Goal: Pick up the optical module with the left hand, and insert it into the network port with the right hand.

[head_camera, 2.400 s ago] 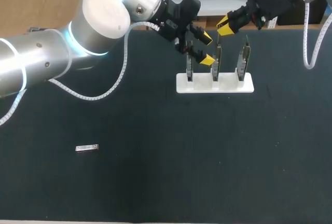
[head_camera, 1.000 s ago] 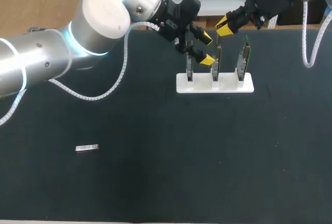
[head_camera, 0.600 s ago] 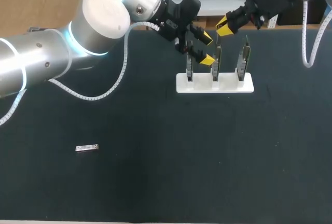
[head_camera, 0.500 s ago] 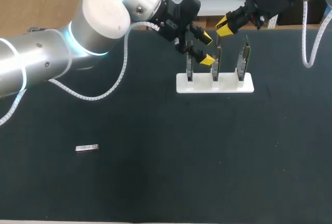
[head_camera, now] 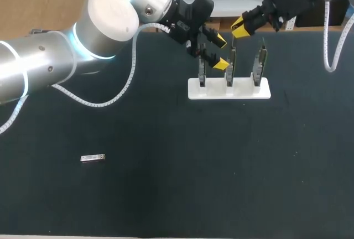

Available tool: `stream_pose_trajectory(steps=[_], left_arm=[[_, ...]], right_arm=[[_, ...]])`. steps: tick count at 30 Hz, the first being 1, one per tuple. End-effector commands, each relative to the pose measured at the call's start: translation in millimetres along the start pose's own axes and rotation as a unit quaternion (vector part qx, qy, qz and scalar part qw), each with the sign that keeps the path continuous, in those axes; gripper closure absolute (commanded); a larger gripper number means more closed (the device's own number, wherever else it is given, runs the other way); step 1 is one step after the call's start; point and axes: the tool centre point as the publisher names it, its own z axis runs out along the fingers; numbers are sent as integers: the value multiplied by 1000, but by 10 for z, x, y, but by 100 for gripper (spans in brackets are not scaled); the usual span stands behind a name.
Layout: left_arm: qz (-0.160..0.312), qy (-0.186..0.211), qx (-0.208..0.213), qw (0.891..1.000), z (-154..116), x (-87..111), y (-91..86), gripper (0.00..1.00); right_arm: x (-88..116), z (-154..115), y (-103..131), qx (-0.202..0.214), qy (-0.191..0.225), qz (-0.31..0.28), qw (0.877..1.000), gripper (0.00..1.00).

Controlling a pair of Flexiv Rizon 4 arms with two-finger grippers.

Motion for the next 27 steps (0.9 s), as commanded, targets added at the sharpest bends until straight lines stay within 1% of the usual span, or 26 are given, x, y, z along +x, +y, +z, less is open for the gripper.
stream_pose_trajectory(steps=[1, 9, 27], left_arm=[[0, 1, 1, 1000, 1, -3, 16, 0], [0, 1, 1, 1000, 1, -3, 16, 0], [0, 1, 1, 1000, 1, -3, 16, 0]], right_arm=[[16, 9, 29, 0, 3, 1, 1000, 100], [29, 26, 29, -2, 9, -4, 1000, 100], [-4, 25, -7, 2, 3, -8, 1000, 100]])
